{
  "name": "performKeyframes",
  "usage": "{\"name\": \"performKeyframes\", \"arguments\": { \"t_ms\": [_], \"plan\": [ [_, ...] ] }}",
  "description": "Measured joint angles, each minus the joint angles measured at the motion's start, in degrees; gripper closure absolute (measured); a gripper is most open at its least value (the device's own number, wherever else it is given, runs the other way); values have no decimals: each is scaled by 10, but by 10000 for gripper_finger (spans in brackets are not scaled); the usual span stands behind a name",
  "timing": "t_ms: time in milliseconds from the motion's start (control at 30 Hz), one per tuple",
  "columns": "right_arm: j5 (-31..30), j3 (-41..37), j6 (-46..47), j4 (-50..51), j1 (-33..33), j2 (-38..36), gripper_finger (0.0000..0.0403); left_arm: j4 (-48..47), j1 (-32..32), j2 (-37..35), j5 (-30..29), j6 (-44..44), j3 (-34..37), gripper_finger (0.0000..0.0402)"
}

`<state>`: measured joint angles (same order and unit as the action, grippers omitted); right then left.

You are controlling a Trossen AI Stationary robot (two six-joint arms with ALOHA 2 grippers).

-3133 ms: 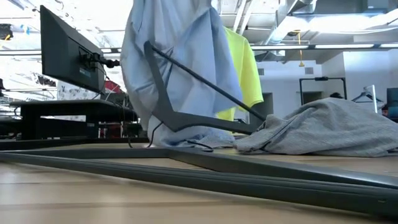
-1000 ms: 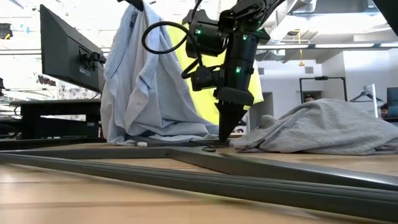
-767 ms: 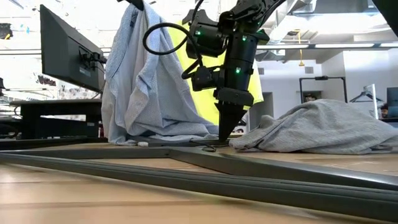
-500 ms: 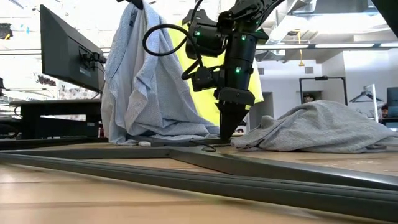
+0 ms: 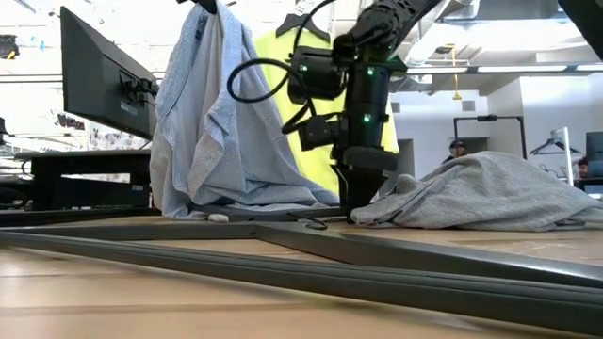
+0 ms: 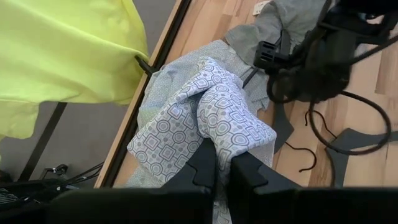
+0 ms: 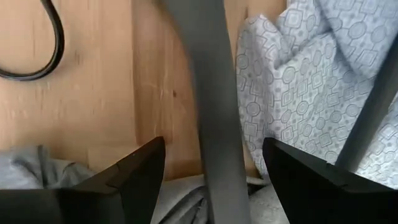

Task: Hang clothes
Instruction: Hang the blue polo shirt on the rack

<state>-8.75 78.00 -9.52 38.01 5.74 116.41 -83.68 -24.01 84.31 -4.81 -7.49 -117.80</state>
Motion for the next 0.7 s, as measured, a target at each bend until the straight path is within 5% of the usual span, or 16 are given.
{"name": "performKeyframes", "arguments": {
  "t_ms": [167,367,600,700],
  "plan": [
    [30,-26,0,-19,4,-2,190,0,0,0,0,0,0,401],
    [34,-30,-11,-18,2,-1,337,0,0,0,0,0,0,401],
    [34,28,-13,66,1,-2,337,0,0,0,0,1,0,401],
    [88,87,-10,140,7,-8,337,1,0,0,0,2,0,401]
  ]
}}
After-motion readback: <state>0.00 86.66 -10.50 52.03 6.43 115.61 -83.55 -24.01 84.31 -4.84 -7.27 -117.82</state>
